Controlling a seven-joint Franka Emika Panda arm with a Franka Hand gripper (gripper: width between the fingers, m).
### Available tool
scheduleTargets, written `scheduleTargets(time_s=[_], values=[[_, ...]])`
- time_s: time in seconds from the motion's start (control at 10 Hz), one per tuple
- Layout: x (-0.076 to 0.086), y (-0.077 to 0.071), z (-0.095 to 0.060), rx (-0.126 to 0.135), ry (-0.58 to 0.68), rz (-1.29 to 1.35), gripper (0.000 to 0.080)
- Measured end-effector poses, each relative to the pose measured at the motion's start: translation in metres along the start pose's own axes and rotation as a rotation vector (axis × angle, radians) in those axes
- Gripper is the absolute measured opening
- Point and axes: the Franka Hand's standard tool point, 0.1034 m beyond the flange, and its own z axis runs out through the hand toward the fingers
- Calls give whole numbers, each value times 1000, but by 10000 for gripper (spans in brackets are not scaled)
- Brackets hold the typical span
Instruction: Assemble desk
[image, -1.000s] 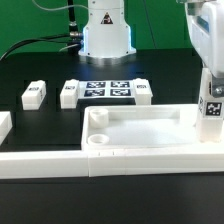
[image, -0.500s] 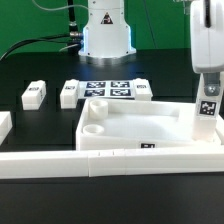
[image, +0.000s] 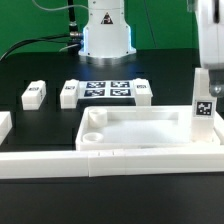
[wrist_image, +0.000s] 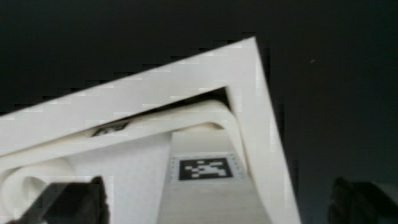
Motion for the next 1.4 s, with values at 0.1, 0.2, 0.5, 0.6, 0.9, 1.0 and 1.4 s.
scheduleTargets(time_s=[0.1, 0.2, 0.5, 0.6, 0.9, 1.0, 1.4], values=[[-5, -2, -20, 18, -18, -15, 640], [-7, -4, -31, 30, -28, -14, 648], [-7, -3, -27, 26, -25, -30, 649], [-7, -2, -26, 26, -24, -34, 649], [-10, 4, -30, 29, -26, -138, 649], [-9, 15, -29, 35, -23, -196, 649], [-8, 64, -14, -14, -7, -532, 649]])
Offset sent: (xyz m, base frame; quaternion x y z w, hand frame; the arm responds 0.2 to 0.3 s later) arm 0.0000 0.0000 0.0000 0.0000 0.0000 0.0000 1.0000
